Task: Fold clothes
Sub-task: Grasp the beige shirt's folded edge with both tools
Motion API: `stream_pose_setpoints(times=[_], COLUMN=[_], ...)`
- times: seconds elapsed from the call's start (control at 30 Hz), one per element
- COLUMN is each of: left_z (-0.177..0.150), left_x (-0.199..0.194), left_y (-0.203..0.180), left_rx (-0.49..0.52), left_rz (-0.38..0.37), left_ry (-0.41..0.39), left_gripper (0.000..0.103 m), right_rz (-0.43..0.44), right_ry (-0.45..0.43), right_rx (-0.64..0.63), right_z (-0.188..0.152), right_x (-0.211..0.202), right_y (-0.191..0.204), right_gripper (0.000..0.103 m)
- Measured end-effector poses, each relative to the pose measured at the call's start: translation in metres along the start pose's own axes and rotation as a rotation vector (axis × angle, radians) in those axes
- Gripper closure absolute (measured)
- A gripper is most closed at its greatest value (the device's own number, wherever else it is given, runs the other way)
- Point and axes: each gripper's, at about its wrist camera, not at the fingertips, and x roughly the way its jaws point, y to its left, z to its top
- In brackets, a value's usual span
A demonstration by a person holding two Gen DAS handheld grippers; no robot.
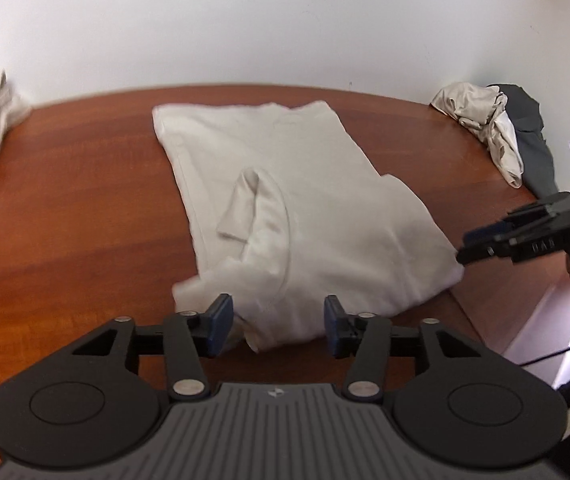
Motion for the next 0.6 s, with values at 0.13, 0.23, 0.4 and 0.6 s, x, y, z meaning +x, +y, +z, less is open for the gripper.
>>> stream_pose_setpoints(times=[0.13,0.23,0.4,0.6], left_z=[0.002,0.004,0.005,0.000], left_x=[0.007,0.016,0.034,0.052], left_y=[0.006,0.011,0.014,0.007], left_rx=[0.045,0.080,0.136,0.220], left_rz=[-0.018,-0.049,-0.092,-0.108], left_ry=[0.018,0.056,0.100,0.135], left_gripper=[0.033,0.033,0.033,0.033], right_rz=[-0.001,0.010,0.016,0.028], right_ry=[-0.005,-0.004,-0.004,-0.005], right_rx=[-0.040,-0.080,-0.140,-0.203], right_z=[-0.008,-0.011,-0.014,-0.012], right_x=[0.004,0.008,0.015,0.024], right_y=[0.002,0.005,0.011,0.019], right_gripper=[0.056,0.056,0.056,0.056])
